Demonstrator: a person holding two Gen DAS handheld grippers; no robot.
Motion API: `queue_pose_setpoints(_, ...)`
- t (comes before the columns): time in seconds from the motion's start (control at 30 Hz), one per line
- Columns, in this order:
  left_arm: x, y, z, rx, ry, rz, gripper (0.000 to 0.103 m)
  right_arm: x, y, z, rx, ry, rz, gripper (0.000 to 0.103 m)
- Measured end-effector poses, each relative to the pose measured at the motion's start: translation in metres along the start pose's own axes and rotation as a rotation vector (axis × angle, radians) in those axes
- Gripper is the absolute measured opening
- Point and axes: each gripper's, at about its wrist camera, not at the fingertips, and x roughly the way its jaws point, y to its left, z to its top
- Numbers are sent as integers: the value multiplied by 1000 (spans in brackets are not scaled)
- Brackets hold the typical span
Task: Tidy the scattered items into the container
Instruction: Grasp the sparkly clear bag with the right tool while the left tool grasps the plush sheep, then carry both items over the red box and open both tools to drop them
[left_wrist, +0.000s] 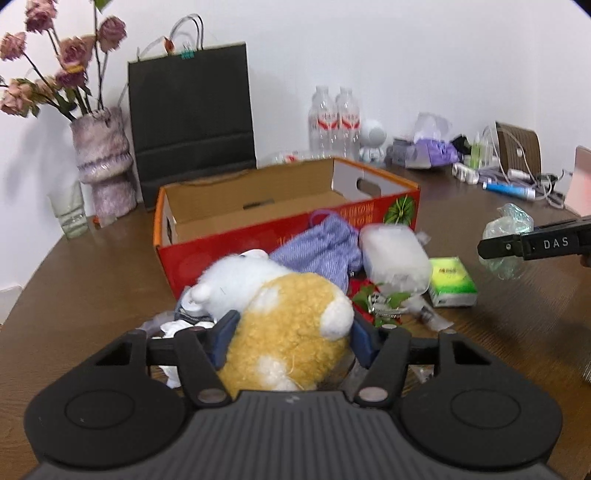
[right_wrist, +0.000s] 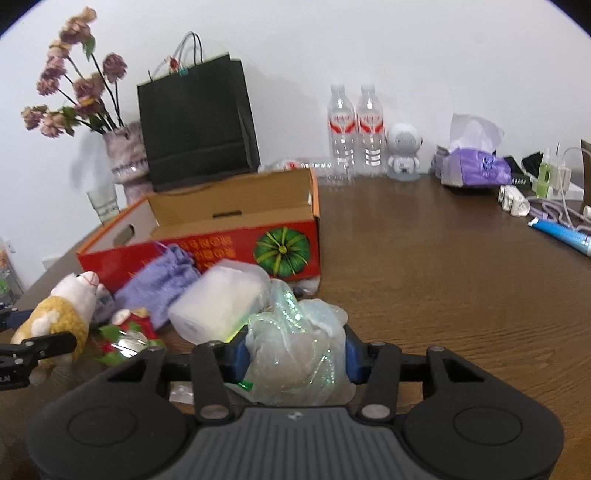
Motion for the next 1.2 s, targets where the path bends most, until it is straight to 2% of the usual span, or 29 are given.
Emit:
queue_pose_setpoints(0.17,-25,1,9,-11,-86,13,62,-22,6,8,-12,-51,13,47)
queue_pose_setpoints(0.3,-34,7,29,-14,-152,20,62,-30,18,26,-44,-100,39,47)
queue_pose_setpoints(0.4,-28,13,56,-20,-208,35,62,-23,30,52,-77,-144,58,48)
queue_pose_setpoints(0.5,-6,23,85,-49,-237,32,63,0,41,83,-93,-163,75,48)
queue_pose_setpoints(0.6,35,34,110,-88,-225,32,63,42,53,113,-117,-157,65,48)
queue_pose_setpoints(0.73,100,51,122,-116,-158,70,63,113,60,140,-91,-89,30,48)
queue_pose_setpoints(0.87,151,66,117,-130,-72,81,63,166,54,144,-89,-17,-7,49)
queue_pose_setpoints(1.0,180,73,107,-142,0,76,64,201,51,139,-123,62,-13,50)
queue_pose_setpoints(1.07,190,74,102,-142,36,69,65,211,48,136,-127,97,-7,54)
queue_pose_setpoints(1.13,193,73,99,-137,54,67,69,216,49,132,-153,107,-17,62)
queue_pose_setpoints(1.2,185,70,101,-139,40,67,82,211,51,131,-155,105,-14,91)
